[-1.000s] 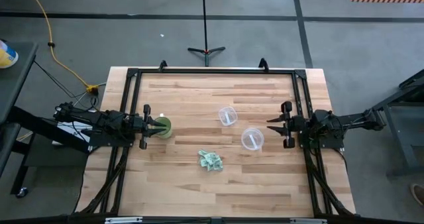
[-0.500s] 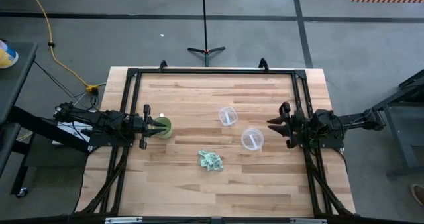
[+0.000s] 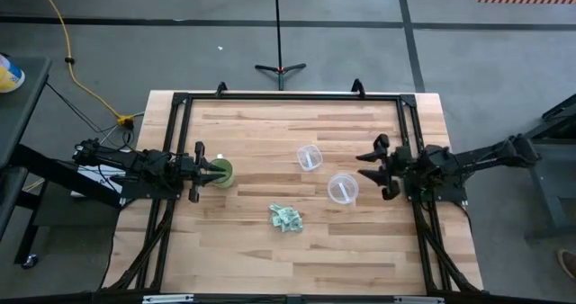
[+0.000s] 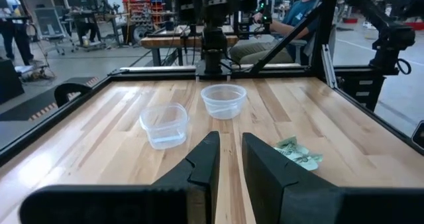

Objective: Pick and place Stevia / Truvia into bins
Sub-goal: Put the stevia packet into the bottom transparent container

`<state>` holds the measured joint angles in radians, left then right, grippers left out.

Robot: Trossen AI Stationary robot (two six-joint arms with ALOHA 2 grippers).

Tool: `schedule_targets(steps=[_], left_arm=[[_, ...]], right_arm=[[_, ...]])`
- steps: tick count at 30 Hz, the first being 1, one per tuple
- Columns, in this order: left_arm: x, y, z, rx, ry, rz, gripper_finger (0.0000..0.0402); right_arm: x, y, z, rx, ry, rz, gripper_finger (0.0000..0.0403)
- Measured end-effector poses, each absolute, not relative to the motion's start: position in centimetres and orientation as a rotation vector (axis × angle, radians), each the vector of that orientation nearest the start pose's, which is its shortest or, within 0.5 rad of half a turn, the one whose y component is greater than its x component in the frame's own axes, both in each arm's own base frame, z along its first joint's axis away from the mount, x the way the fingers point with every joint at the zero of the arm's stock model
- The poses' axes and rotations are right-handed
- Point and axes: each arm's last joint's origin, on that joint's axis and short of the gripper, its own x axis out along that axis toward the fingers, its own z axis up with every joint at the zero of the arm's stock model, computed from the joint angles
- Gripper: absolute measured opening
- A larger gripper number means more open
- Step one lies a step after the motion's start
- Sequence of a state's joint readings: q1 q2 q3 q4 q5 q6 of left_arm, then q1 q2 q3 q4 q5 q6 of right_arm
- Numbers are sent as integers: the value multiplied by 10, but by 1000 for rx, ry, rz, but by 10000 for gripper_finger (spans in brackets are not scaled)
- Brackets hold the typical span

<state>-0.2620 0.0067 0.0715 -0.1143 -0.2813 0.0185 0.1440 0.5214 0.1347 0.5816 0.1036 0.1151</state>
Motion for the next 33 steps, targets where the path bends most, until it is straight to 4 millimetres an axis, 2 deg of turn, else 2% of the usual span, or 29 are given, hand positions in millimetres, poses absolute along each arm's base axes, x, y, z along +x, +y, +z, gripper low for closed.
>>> schedule_targets(steps=[7, 14, 20, 23, 27, 33], left_arm=[[91, -16, 176, 34, 46, 19, 99], [91, -16, 176, 31, 49, 22, 99], [91, -16, 175, 11, 55, 23, 99], [91, -16, 175, 11, 55, 23, 99], [91, -16, 176, 11, 55, 23, 99], [91, -16, 176, 11, 55, 23, 99]], right_arm=[[183, 37, 254, 82, -29, 124, 226], [227, 71, 277, 64, 222, 63, 214], [252, 104, 287, 22, 327, 10, 196], [263, 117, 286, 84, 364, -2, 189], [278, 135, 275, 155, 419, -12, 182], [302, 156, 243, 262, 541, -4, 170]])
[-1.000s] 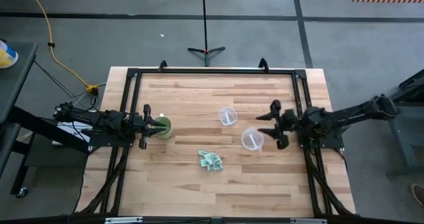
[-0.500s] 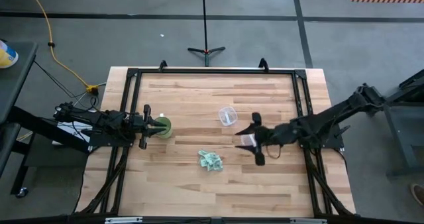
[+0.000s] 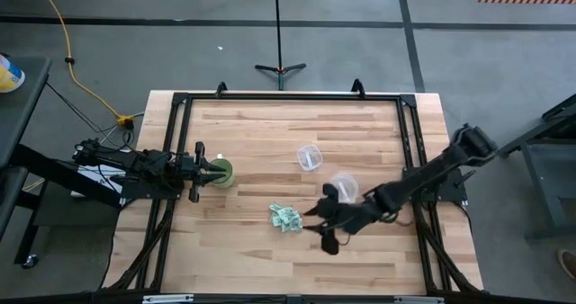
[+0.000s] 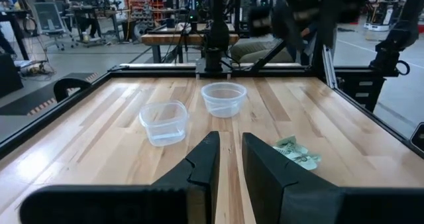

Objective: Pick and place Stevia / Truvia into bins
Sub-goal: Put the stevia packet into the bottom transparent container

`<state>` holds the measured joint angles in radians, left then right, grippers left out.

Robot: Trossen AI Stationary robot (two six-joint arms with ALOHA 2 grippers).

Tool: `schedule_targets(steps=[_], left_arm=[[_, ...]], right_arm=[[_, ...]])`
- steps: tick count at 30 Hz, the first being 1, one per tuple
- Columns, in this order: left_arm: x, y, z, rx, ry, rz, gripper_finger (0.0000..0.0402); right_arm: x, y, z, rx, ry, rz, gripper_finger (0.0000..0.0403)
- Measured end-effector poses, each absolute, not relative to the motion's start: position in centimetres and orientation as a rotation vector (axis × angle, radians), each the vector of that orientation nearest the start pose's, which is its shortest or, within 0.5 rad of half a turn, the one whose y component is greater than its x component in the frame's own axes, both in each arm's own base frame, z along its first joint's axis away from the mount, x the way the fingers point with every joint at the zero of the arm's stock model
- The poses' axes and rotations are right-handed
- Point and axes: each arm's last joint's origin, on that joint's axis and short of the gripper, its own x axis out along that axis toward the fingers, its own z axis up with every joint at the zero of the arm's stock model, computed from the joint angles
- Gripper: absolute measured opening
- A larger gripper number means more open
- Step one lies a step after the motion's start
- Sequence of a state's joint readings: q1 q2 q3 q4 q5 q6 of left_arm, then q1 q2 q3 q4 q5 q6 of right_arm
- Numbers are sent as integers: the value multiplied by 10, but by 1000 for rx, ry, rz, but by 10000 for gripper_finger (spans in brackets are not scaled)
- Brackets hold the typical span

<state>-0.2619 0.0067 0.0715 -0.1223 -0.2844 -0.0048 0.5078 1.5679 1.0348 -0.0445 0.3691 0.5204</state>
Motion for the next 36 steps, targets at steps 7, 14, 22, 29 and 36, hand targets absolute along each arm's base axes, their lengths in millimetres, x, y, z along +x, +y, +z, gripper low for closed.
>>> schedule_targets(steps=[7, 14, 22, 29, 36], left_arm=[[91, -16, 176, 17, 55, 22, 99], [91, -16, 175, 37, 56, 21, 99], [91, -16, 174, 43, 76, 21, 99], [91, -16, 173, 43, 77, 20, 99], [91, -16, 173, 43, 77, 18, 99]], right_arm=[[321, 170, 197, 304, 668, -54, 157], [327, 168, 171, 238, 711, -137, 145], [340, 163, 151, 240, 718, -140, 181], [346, 152, 139, 263, 751, -173, 247], [344, 150, 134, 275, 809, -173, 259]])
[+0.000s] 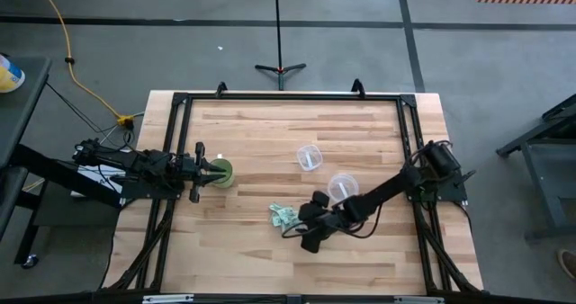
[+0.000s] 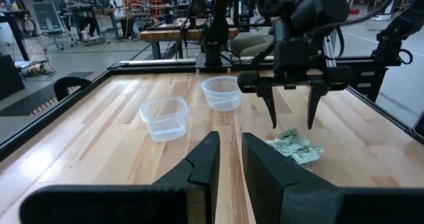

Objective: Pick and place Stevia / Truvia into bins
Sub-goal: Put the stevia packet into the bottom transparent container

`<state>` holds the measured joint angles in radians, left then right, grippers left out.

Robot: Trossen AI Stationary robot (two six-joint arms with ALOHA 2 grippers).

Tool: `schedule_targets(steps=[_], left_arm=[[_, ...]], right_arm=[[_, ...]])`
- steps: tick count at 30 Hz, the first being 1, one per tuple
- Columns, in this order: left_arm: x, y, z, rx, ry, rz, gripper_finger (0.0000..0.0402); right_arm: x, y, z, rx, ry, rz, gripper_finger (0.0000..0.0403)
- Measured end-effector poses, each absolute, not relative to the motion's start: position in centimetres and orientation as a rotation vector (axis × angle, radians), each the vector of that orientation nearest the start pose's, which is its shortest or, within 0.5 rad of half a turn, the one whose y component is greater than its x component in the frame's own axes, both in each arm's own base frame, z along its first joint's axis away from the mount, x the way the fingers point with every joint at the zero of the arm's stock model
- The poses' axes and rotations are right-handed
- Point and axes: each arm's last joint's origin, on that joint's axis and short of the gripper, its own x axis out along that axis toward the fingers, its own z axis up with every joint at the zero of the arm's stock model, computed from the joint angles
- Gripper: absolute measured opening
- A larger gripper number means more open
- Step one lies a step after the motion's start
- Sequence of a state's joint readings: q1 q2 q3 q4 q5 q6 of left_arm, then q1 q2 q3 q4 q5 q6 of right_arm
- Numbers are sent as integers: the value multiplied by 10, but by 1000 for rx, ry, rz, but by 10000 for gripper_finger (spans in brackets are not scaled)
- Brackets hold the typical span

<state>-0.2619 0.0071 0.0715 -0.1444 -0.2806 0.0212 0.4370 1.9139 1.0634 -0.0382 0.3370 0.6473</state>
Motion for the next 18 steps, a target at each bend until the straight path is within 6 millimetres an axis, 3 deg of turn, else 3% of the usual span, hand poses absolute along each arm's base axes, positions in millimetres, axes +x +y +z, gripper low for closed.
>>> schedule_targets(steps=[18], left_arm=[[91, -16, 173, 43, 78, 18, 99]], right_arm=[[345, 151, 119, 276, 823, -222, 259]])
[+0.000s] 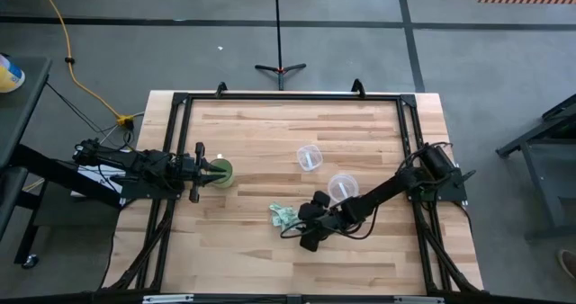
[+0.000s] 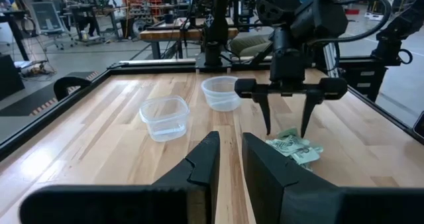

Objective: Pick and place Stevia / Truvia into bins
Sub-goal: Put the stevia packet into the bottom transparent container

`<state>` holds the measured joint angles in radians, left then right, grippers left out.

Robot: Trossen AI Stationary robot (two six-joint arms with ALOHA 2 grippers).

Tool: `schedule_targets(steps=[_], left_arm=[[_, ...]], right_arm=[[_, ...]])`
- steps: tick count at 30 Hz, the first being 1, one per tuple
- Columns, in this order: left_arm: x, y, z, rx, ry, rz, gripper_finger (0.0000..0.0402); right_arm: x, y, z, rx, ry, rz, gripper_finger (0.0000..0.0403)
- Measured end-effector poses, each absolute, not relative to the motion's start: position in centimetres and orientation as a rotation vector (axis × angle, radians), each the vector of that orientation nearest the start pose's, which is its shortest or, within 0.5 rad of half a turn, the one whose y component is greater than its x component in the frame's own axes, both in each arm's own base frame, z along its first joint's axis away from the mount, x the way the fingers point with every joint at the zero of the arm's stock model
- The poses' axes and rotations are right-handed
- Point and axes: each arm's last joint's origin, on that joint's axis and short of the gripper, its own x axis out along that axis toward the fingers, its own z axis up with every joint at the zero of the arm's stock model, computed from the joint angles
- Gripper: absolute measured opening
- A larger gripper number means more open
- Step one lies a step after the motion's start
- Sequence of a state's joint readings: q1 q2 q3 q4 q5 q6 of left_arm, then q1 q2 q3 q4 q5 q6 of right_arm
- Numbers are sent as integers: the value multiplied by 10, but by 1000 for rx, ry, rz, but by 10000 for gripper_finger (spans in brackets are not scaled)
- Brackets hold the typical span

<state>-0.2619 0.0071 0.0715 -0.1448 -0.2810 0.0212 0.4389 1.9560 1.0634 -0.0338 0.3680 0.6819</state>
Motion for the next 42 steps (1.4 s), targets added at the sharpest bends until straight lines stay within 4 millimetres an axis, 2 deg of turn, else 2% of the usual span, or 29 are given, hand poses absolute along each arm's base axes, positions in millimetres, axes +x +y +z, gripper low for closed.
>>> schedule_targets(steps=[9, 13, 30, 36, 38, 42], left_arm=[[91, -16, 173, 43, 78, 19, 99], [91, -16, 173, 43, 78, 19, 99], [91, -16, 173, 43, 77, 22, 99], [91, -16, 173, 43, 77, 22, 99], [91, -16, 173, 43, 77, 22, 99], [91, -16, 173, 43, 77, 21, 99]], right_arm=[[345, 151, 118, 279, 828, -217, 258], [346, 151, 119, 281, 823, -215, 243], [348, 150, 120, 294, 820, -197, 71], [358, 150, 131, 325, 818, -140, 15], [362, 152, 136, 306, 806, -128, 4], [368, 155, 148, 285, 817, -132, 10]])
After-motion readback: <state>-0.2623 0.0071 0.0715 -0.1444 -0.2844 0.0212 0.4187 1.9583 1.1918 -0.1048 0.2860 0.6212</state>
